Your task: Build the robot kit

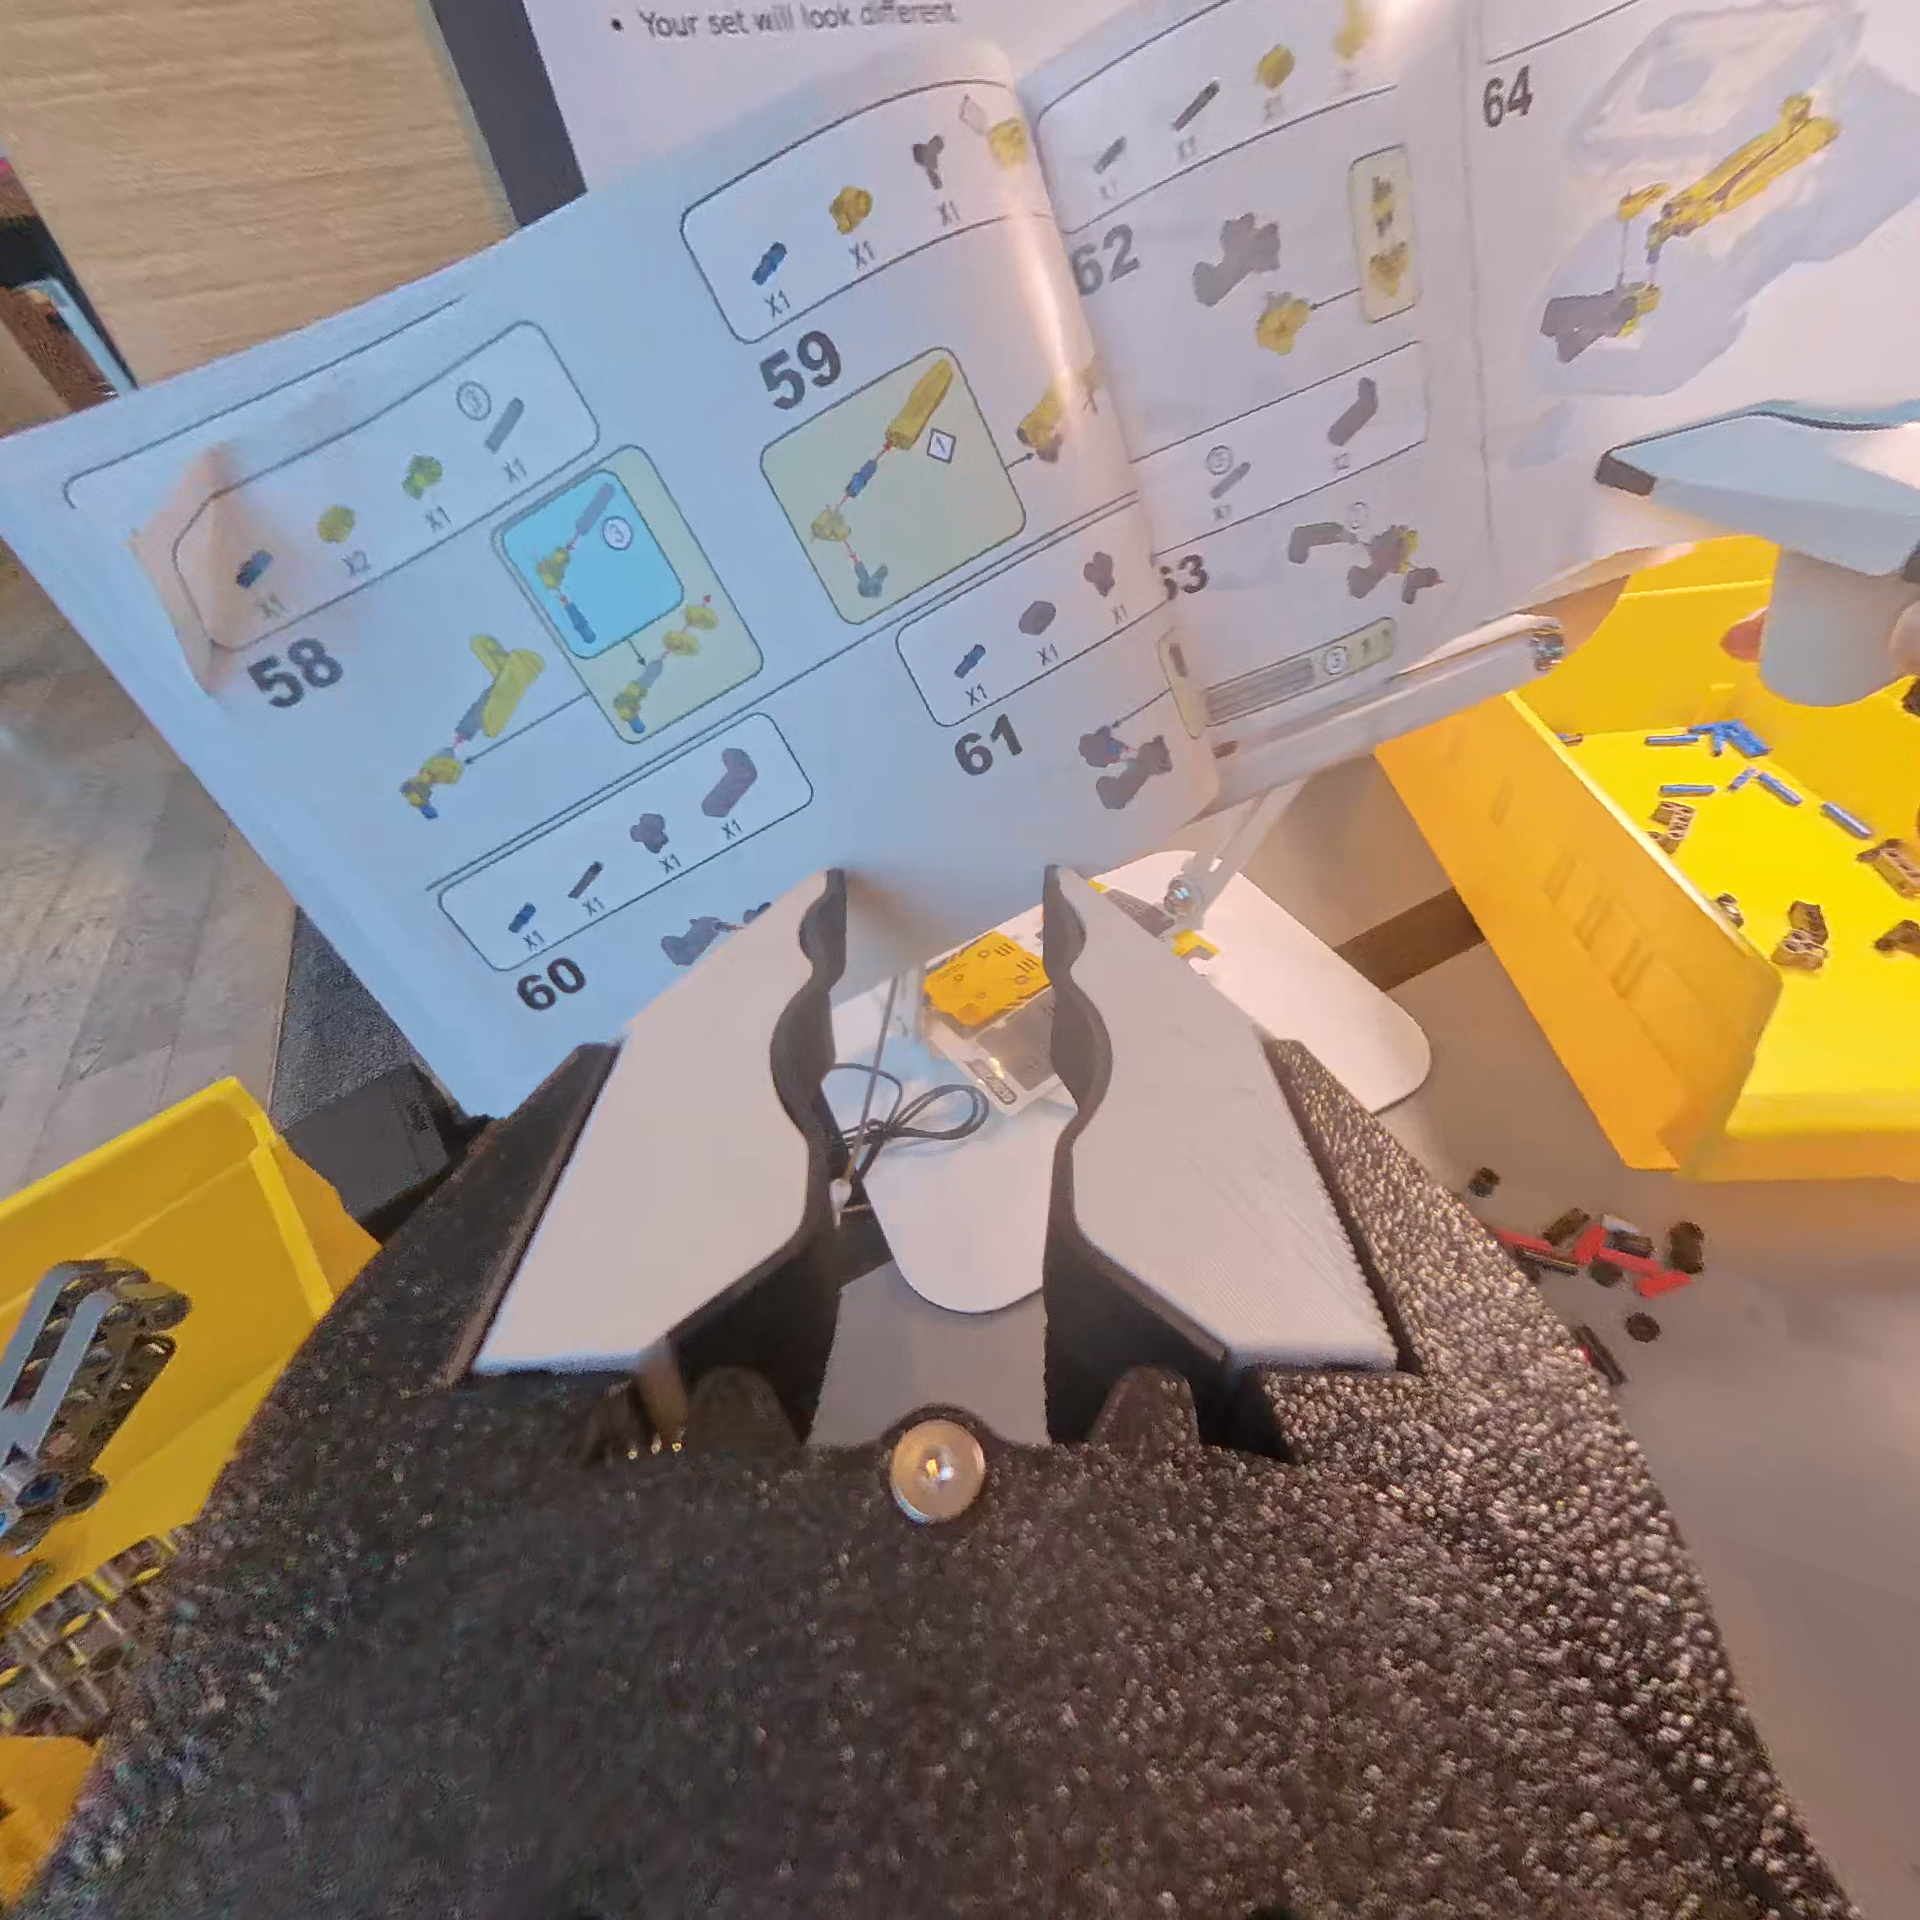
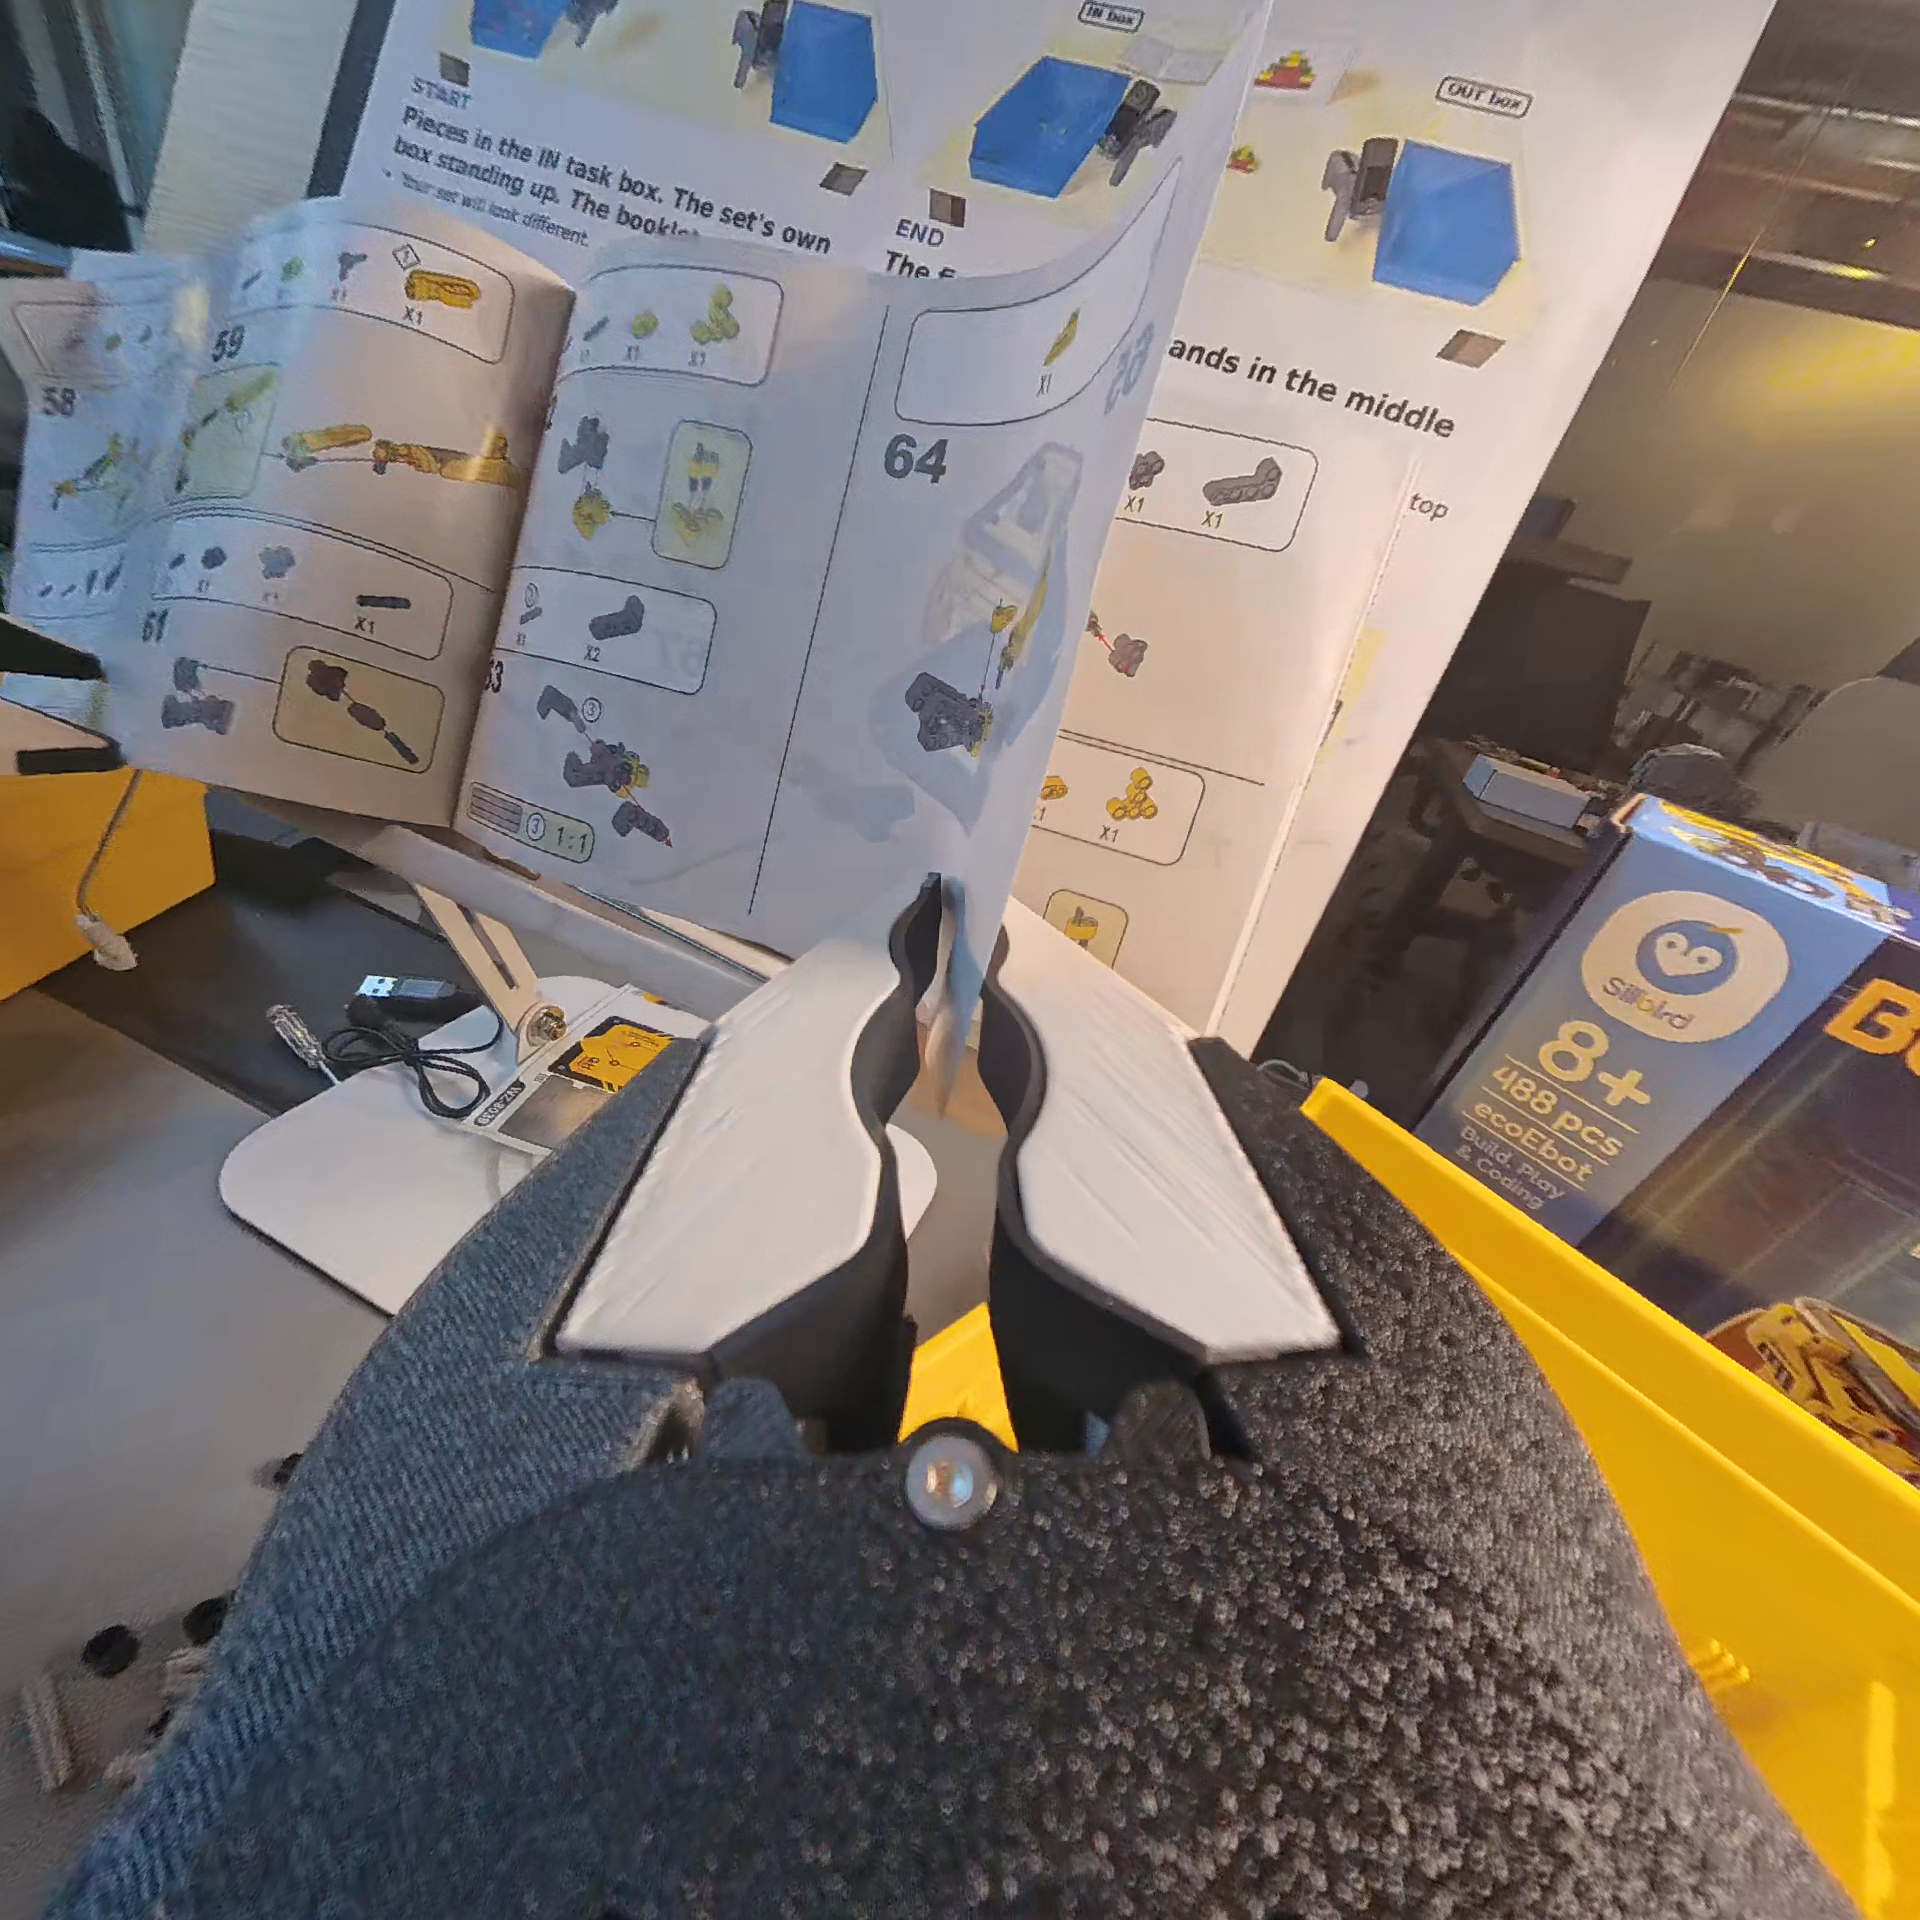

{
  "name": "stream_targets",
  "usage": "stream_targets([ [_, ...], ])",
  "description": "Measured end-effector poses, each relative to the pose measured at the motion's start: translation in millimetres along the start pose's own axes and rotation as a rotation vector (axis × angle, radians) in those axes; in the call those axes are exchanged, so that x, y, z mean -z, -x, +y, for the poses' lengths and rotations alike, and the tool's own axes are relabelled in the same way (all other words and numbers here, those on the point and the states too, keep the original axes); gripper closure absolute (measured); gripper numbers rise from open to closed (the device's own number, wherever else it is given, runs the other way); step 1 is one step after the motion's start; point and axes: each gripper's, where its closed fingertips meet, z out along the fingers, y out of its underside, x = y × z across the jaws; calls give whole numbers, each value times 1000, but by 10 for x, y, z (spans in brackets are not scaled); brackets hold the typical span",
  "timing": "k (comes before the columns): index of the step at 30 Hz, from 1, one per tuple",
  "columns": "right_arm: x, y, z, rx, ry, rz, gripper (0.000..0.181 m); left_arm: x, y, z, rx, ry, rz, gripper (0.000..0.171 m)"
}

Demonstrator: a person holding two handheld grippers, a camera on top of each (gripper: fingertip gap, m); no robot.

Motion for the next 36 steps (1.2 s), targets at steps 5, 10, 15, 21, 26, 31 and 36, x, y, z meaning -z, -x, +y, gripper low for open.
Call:
stream_targets([
  [5,-115,-68,21,23,68,0,179,-113,141,-23,8,-3,-74,136],
  [10,-135,-87,43,0,89,-25,179,-112,217,-37,-11,-16,-95,136],
  [15,-128,-93,45,-44,89,-41,179,-118,254,-37,-22,-18,-93,135],
  [21,-85,-132,103,-107,97,-34,180,-121,270,-33,10,-38,-74,135],
  [26,-52,-144,145,-160,94,-37,180,-102,266,-33,15,-48,-73,135],
  [31,-12,-173,191,-203,87,-36,180,-44,266,-9,47,-54,-68,135],
  [36,25,-182,213,-236,78,-44,180,2,220,-71,26,-62,-61,135],
])
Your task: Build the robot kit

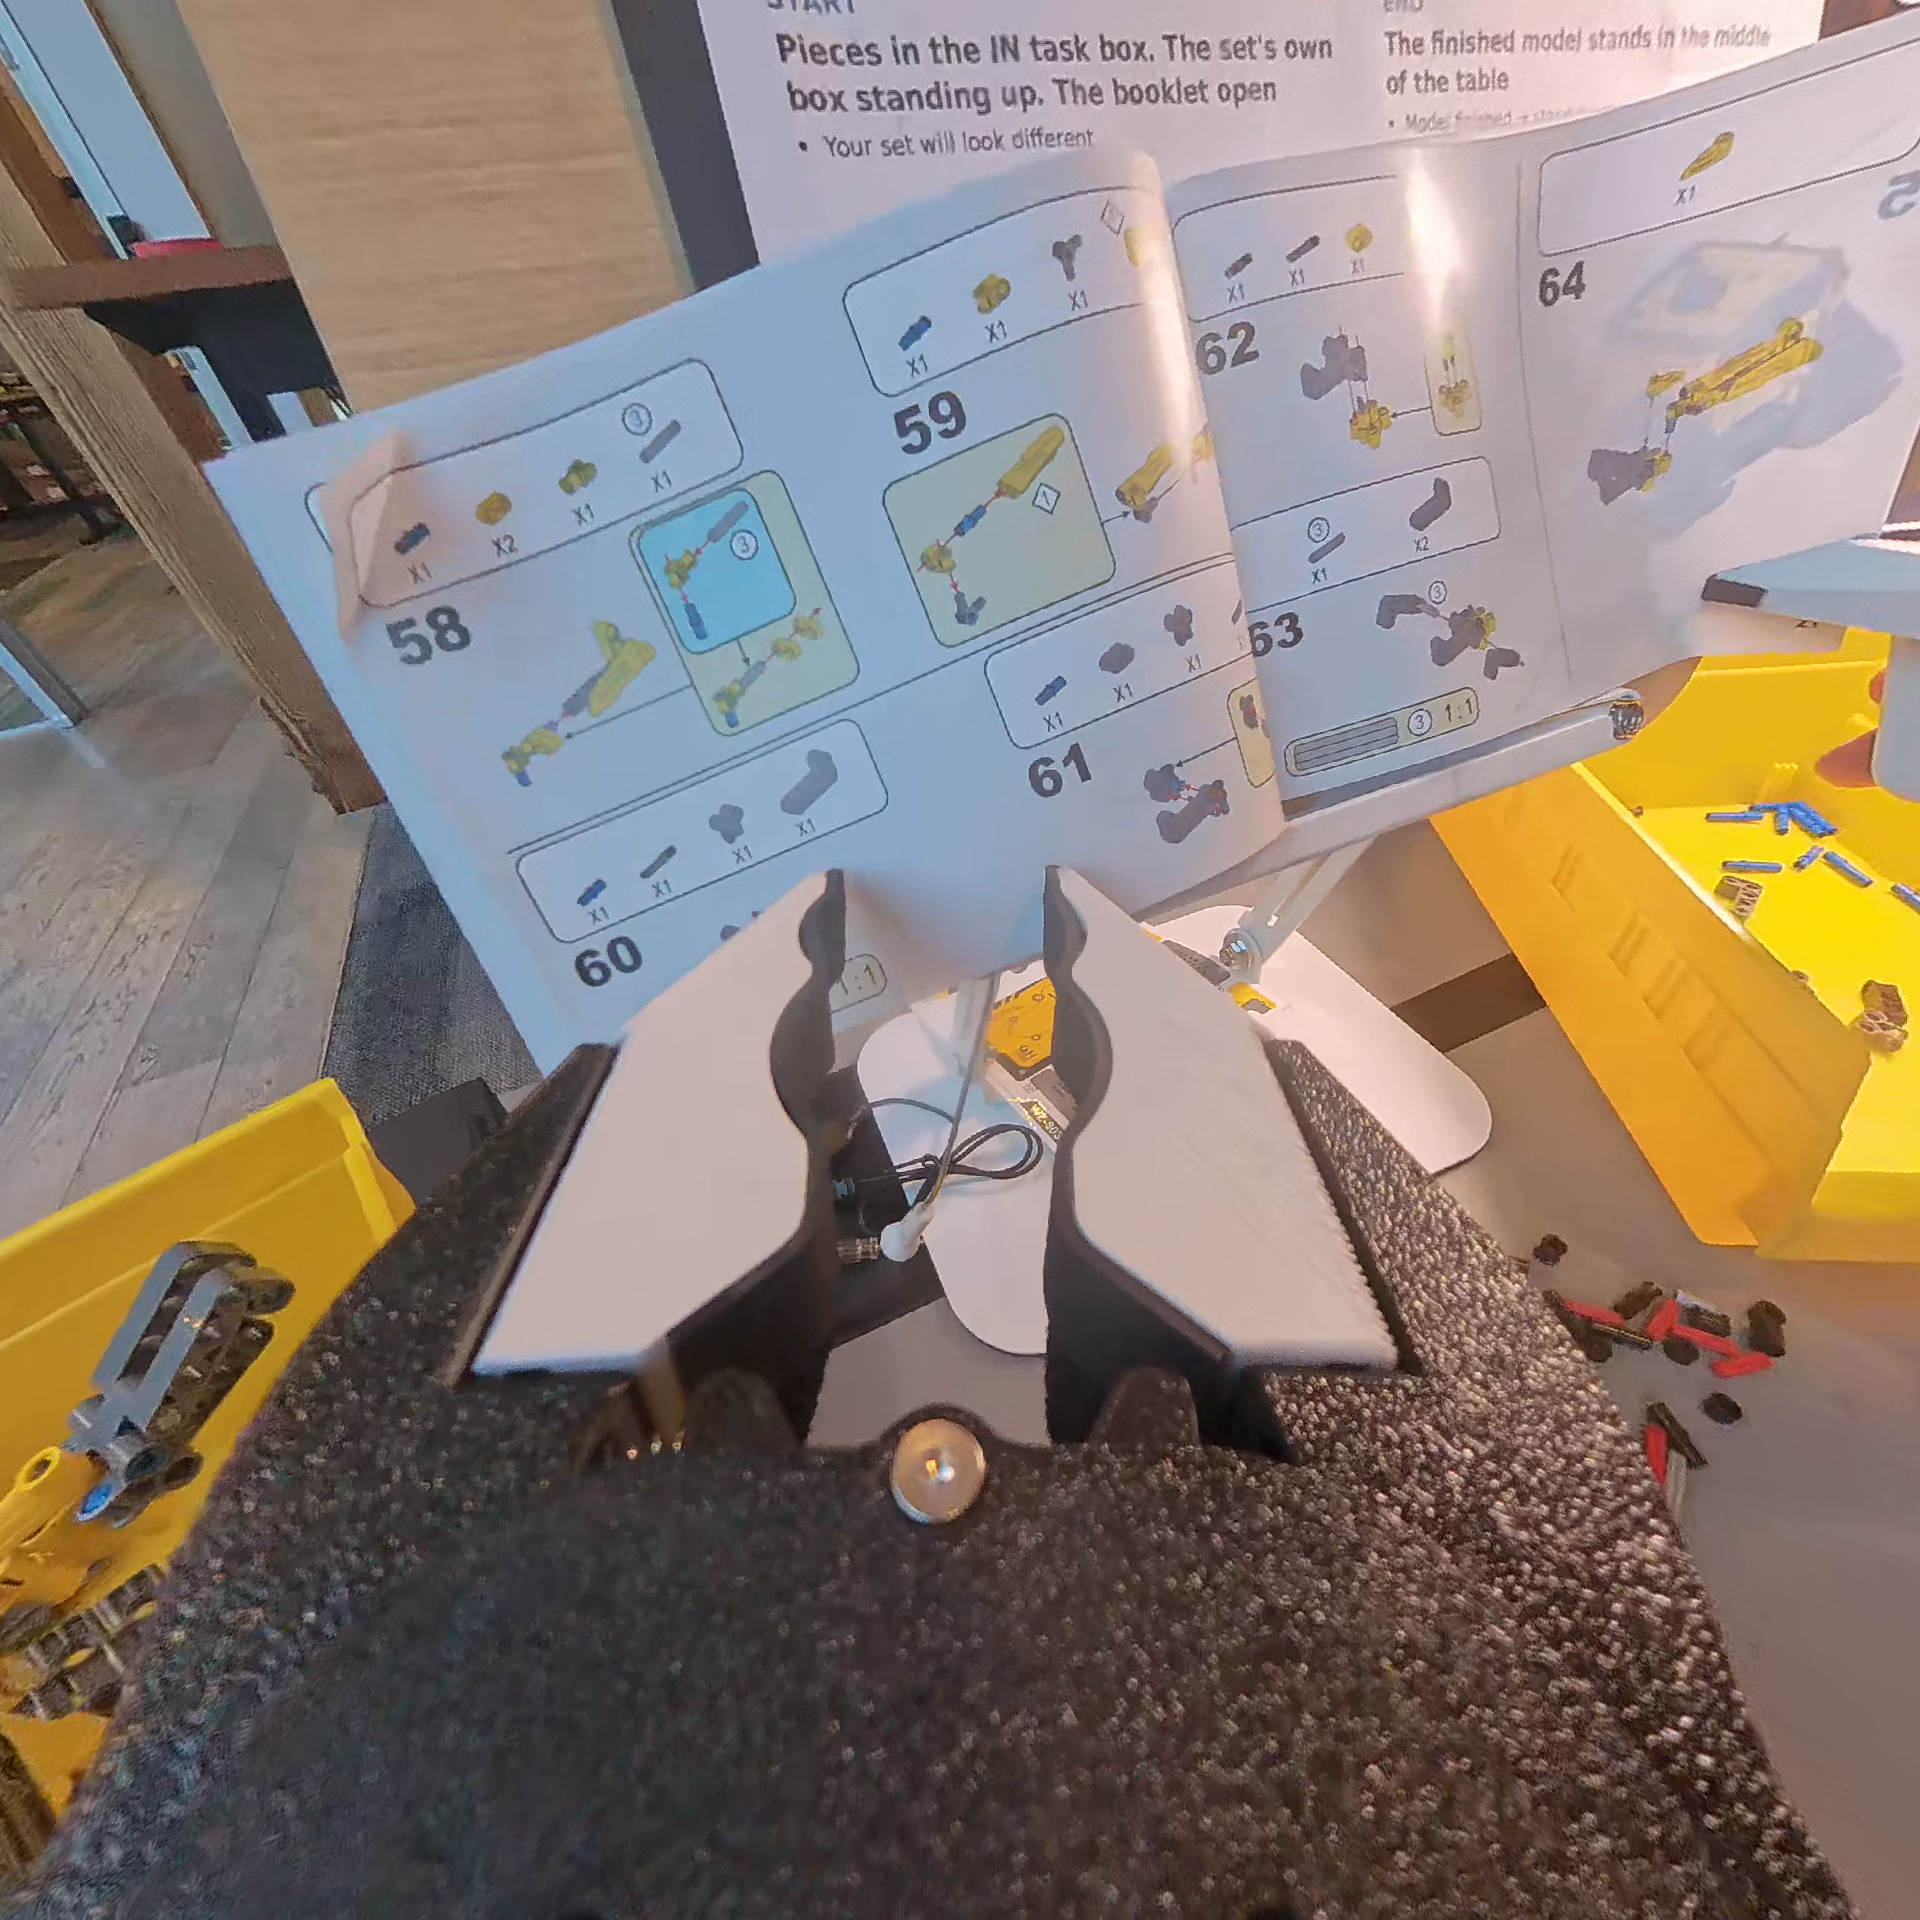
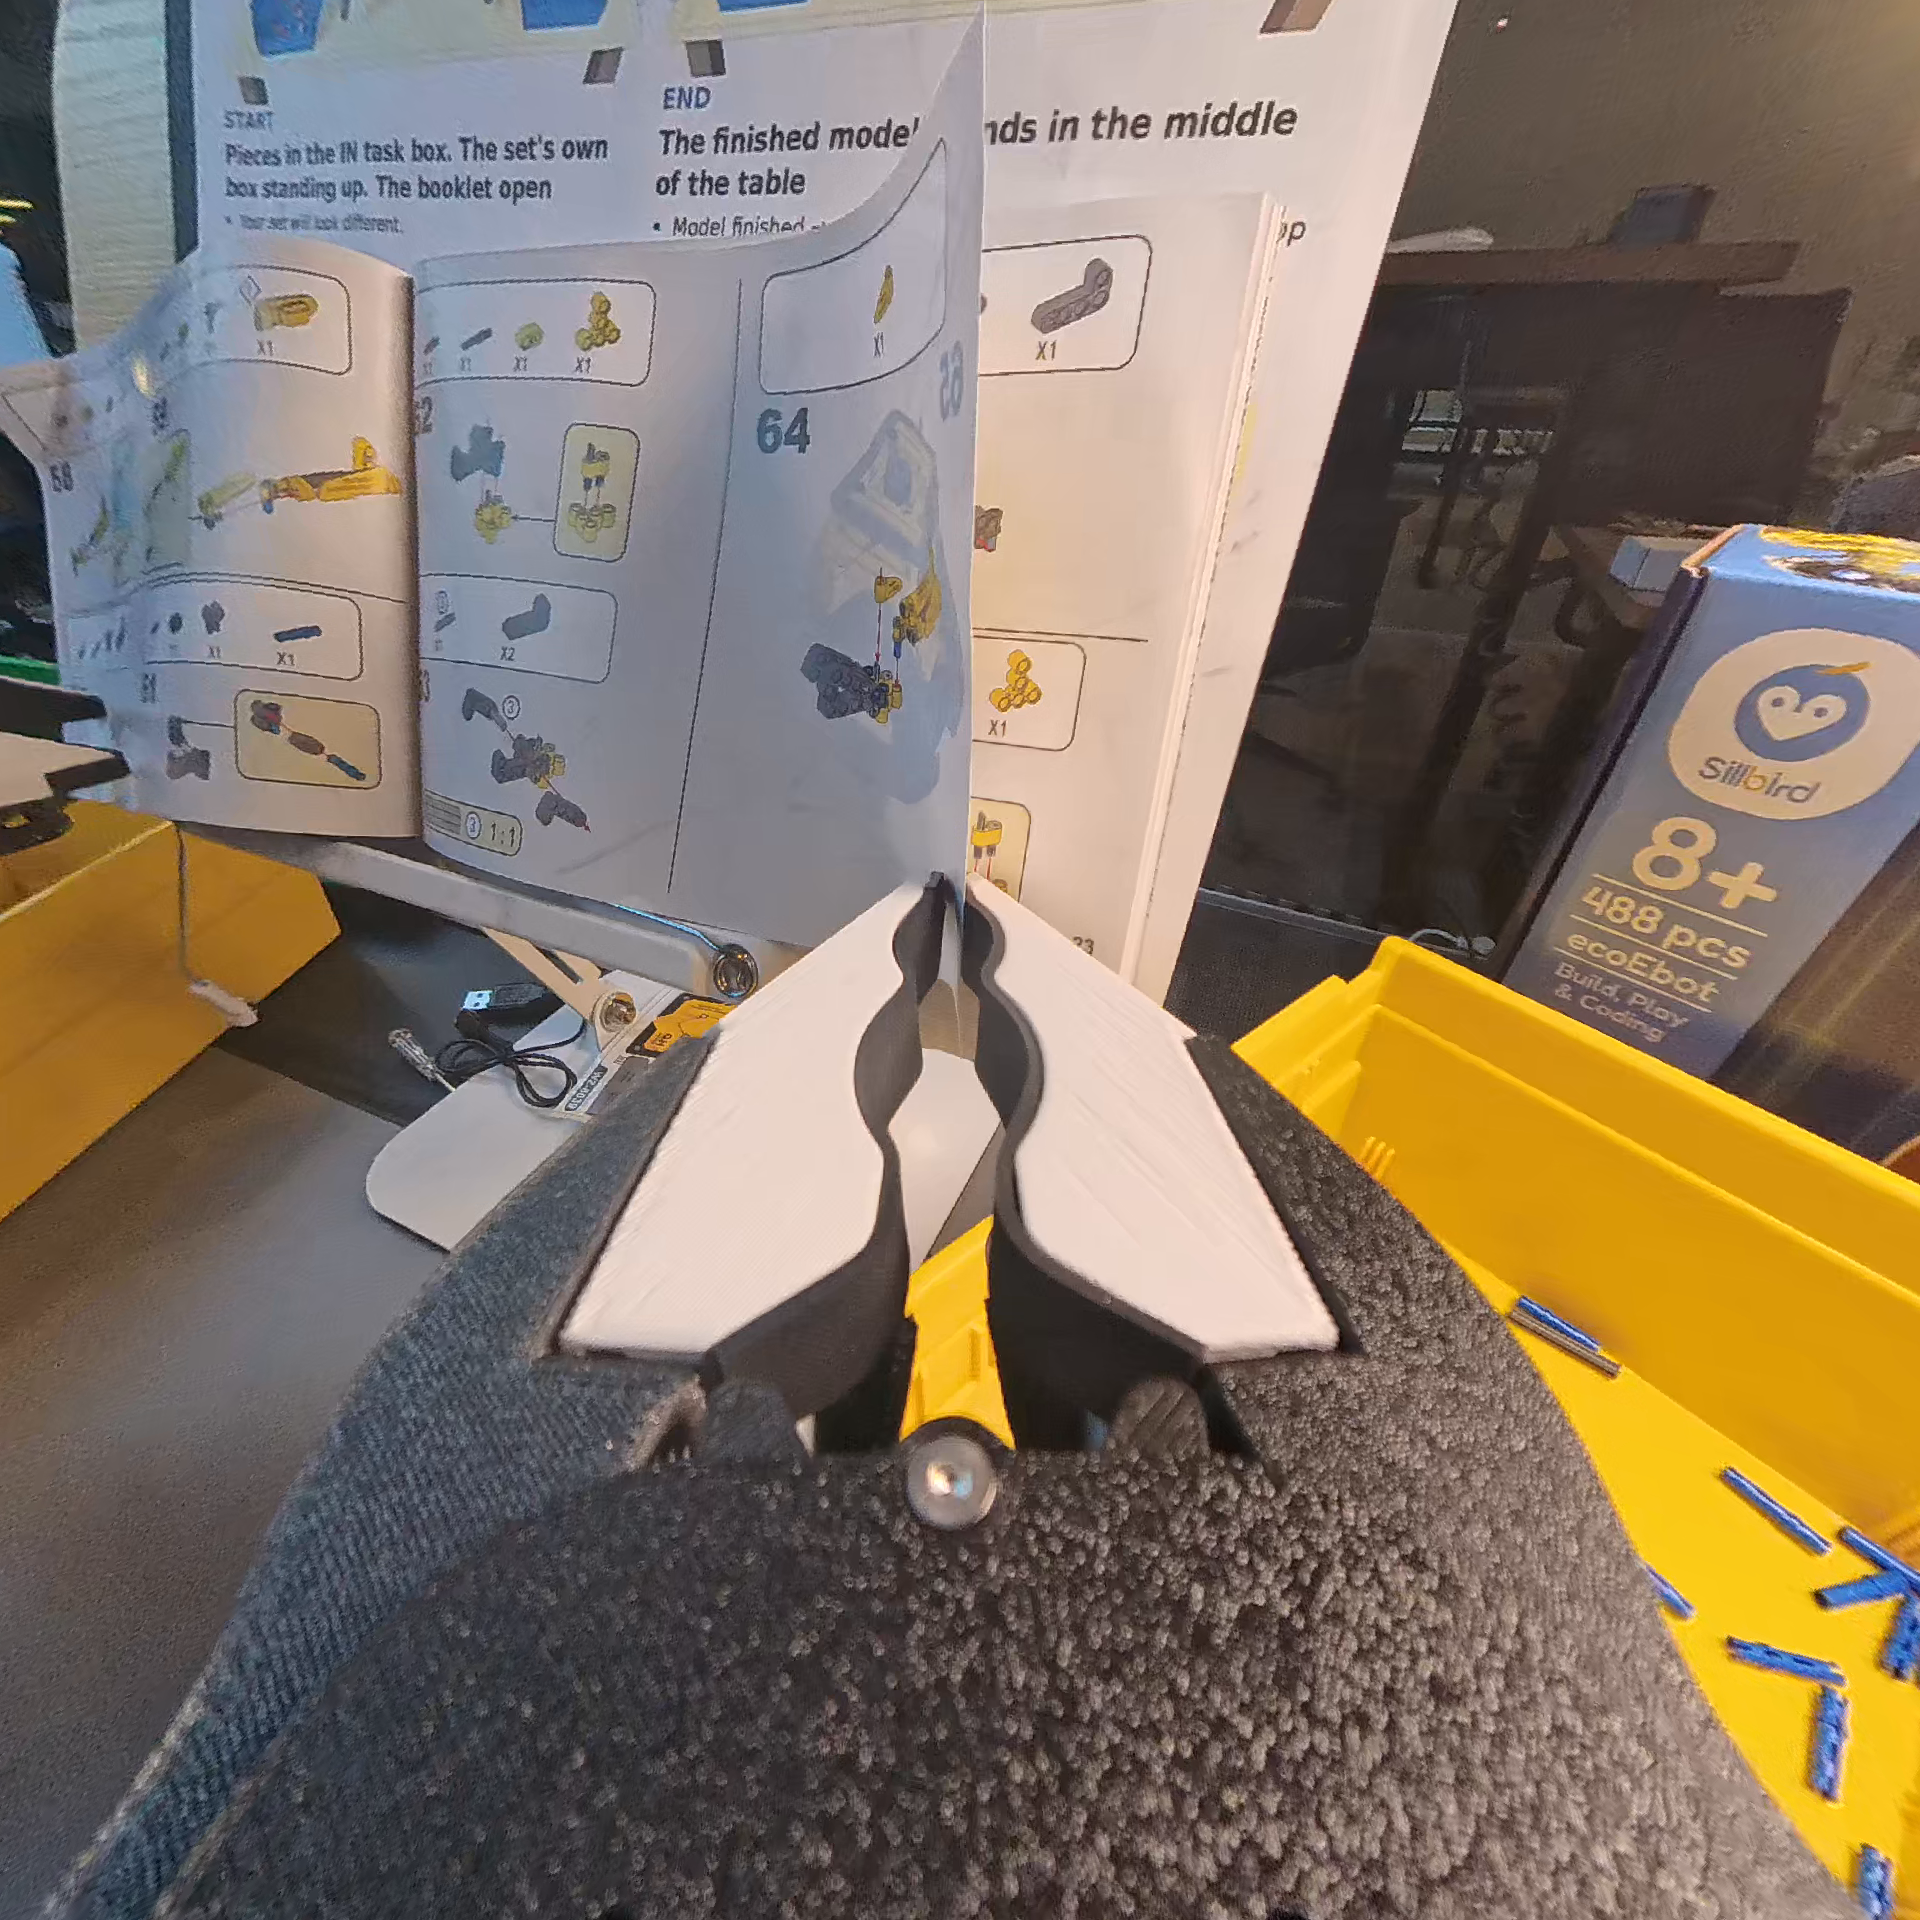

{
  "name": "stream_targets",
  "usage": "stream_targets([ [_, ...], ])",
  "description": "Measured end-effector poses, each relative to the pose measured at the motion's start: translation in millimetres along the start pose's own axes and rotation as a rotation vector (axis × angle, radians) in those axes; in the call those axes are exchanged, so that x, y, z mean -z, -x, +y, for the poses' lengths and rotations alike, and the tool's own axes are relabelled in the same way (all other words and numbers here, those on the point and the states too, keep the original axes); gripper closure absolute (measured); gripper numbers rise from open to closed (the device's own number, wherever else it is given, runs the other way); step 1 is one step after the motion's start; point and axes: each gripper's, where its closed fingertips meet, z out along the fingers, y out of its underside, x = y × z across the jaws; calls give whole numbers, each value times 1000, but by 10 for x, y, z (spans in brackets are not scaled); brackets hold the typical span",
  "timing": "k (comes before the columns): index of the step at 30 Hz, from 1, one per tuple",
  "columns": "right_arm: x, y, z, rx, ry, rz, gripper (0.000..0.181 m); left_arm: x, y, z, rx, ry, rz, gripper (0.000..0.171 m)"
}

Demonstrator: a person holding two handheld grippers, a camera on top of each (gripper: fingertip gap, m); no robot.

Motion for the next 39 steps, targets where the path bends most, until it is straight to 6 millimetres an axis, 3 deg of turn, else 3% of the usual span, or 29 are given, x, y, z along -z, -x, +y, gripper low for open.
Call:
stream_targets([
  [9,37,0,-22,-11,-10,-12,181,256,-114,-26,-100,3,24,134],
  [14,72,50,-90,-19,-37,-38,181,428,-181,-40,-49,-45,55,131],
  [21,87,125,-119,-25,-44,-70,181,469,-135,-35,-21,-60,62,129],
  [26,107,325,-168,-23,-68,-163,181,479,-201,-38,-22,-64,90,127],
  [28,136,553,-216,-4,-93,-269,181,508,-346,-91,-3,-90,169,125],
  [31,210,1106,-227,83,-114,-465,181,610,-658,-250,58,-156,333,117],
  [35,267,1838,-69,233,-124,-626,181,795,-959,-469,188,-225,526,111],
  [39,233,2160,70,324,-141,-616,180,774,-861,-437,175,-195,455,144],
])
